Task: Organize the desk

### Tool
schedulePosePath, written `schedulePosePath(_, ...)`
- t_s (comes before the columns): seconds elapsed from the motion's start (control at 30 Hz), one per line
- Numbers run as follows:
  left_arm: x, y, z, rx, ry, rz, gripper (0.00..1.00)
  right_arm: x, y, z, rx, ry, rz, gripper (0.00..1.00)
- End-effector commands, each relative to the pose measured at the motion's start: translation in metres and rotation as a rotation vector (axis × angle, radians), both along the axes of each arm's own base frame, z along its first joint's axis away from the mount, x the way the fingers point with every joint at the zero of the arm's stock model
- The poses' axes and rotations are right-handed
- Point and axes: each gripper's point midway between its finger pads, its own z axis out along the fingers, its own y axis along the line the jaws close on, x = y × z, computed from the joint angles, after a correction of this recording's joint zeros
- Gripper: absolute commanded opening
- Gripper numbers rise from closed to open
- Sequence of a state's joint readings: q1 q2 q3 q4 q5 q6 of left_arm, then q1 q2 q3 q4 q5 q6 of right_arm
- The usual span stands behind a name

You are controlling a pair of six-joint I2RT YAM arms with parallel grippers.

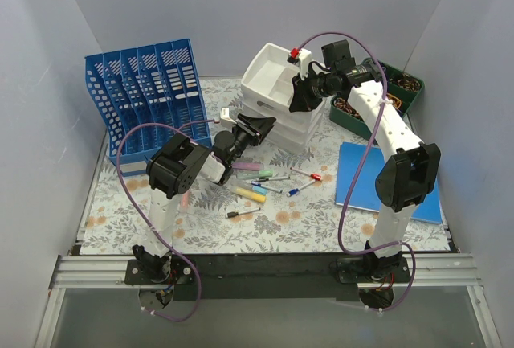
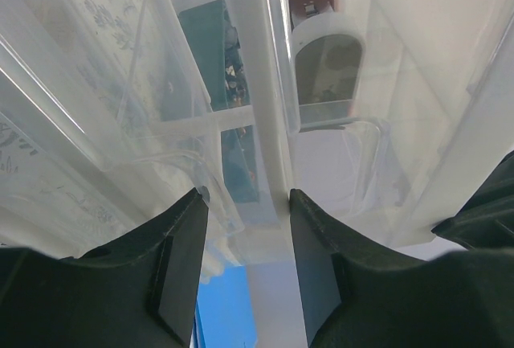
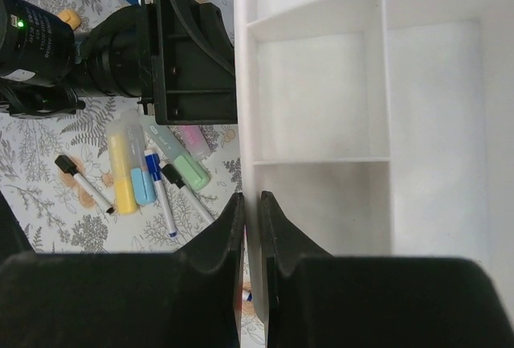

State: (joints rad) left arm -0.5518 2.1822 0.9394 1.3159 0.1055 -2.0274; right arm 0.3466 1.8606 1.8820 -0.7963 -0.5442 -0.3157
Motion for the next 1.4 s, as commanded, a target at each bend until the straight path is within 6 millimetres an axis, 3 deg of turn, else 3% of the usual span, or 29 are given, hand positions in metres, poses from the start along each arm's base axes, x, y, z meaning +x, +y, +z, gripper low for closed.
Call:
schedulePosePath(0.0,-0.055,0.026,0.151,-0.299,-0.500,-0.034,0.40,0.034,-0.027,-0.018,-0.057,-0.004,-0.127,0.01)
schedulePosePath(0.47,-0.061,0.026,0.170,-0.318,-0.544,-0.052,0.43,0.041,-0.027,-0.024,-0.045,0.024,-0.172,0.01)
schedulePosePath(0.7,-0.064,0.024,0.168,-0.304,-0.549,-0.071,0.40,0.043,-0.027,-0.025,-0.037,0.031,-0.174,0.01)
schedulePosePath(1.13,-0.082,0.027,0.199,-0.312,-0.638,-0.095,0.38,0.047,-0.031,-0.025,-0.031,0.031,-0.185,0.01)
schedulePosePath(1.37,-0.089,0.030,0.201,-0.307,-0.639,-0.101,0.38,0.051,-0.032,-0.027,-0.030,0.038,-0.194,0.01)
